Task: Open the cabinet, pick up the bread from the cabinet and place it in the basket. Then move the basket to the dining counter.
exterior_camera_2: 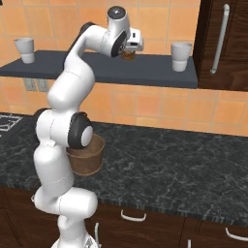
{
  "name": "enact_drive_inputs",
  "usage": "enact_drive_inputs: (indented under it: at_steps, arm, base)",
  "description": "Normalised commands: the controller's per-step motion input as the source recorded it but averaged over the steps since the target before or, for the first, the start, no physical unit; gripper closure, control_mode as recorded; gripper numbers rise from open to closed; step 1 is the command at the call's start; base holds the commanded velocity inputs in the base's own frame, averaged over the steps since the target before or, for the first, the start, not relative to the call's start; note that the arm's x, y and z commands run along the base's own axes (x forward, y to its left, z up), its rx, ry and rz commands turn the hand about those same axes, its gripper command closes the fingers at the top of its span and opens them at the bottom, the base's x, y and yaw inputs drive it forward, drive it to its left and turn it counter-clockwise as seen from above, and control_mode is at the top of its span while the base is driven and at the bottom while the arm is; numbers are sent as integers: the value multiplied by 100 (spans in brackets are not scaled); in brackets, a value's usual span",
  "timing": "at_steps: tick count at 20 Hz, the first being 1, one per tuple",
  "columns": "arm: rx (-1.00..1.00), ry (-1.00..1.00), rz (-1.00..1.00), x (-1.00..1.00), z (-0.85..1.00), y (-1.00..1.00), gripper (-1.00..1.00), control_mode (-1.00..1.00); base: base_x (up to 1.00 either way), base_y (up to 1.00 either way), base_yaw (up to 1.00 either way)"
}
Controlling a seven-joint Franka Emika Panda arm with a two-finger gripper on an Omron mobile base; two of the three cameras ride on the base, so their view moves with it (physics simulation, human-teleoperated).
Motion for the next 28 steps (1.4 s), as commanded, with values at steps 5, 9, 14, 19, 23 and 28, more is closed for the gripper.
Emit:
enact_drive_inputs:
  at_steps: [5, 9, 14, 19, 23, 28]
  arm:
    - [0, -1, 2, 24, -22, -3, -100, -100]
    - [0, -5, 3, 14, -48, 0, -100, -100]
    - [0, 0, 4, 62, -12, -8, -100, -100]
    - [0, 0, 1, 59, -10, -1, -100, -100]
    - [0, 0, 1, 55, -3, -3, 100, -100]
    - [0, -1, 1, 20, -32, 11, 100, -100]
  base:
    - [0, 0, 0]
    - [0, 0, 0]
    - [0, 0, 0]
    - [0, 0, 0]
    - [0, 0, 0]
    - [0, 0, 0]
